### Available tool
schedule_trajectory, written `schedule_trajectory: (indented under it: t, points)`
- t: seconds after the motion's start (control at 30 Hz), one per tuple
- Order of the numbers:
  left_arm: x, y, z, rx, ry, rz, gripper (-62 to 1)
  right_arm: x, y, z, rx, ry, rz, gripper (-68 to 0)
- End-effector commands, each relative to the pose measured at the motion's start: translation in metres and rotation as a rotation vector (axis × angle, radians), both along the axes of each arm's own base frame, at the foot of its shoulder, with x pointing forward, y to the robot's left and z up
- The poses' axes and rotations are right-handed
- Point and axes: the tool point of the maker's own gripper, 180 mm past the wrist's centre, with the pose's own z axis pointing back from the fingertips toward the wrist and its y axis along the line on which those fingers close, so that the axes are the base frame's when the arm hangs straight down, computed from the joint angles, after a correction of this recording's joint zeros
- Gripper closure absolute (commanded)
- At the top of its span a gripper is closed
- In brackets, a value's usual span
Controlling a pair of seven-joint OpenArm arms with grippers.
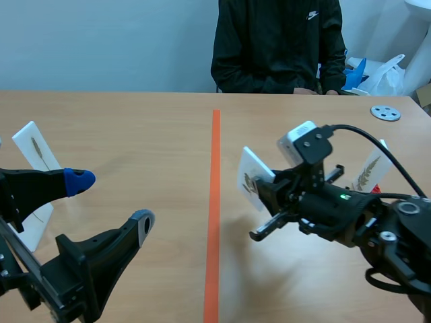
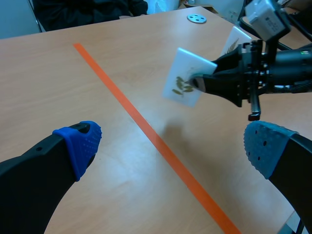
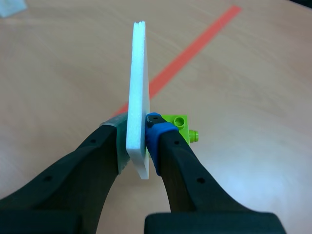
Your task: Sort the leaf by its shape. The table is split by an orange tape line. A compound leaf with several leaflets goes to the left side, a simple leaf with one blade goes to the right side. Return to the home posture when a red brick is placed on the table.
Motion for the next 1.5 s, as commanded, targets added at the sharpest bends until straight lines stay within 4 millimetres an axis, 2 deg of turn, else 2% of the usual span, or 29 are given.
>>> schedule_trajectory:
  t: [0.0, 0.3, 0.57, 0.83, 1.1, 1.47]
  points:
    - [0.001, -0.002, 0.009, -0.022, -0.025, 0.003, -62.3, 0.006, -0.012, 0.016, 0.031, -0.037, -0.039, -1.3]
    - [0.001, -0.002, 0.009, -0.022, -0.026, 0.003, -62.3, 0.000, -0.094, 0.027, 0.079, 0.014, -0.276, -1.3]
    - [0.001, -0.002, 0.009, -0.024, -0.028, 0.002, -62.3, -0.011, -0.140, 0.030, 0.142, 0.059, -0.389, -1.3]
    - [0.002, -0.002, 0.010, -0.024, -0.031, 0.003, -62.3, -0.008, -0.177, 0.016, 0.119, 0.096, -0.567, -1.3]
    - [0.003, -0.002, 0.010, -0.024, -0.033, 0.003, -62.3, 0.004, -0.199, -0.014, 0.141, 0.154, -0.649, -1.3]
    - [0.003, -0.002, 0.010, -0.024, -0.033, 0.003, -62.3, 0.017, -0.208, -0.024, 0.080, 0.121, -0.659, -1.3]
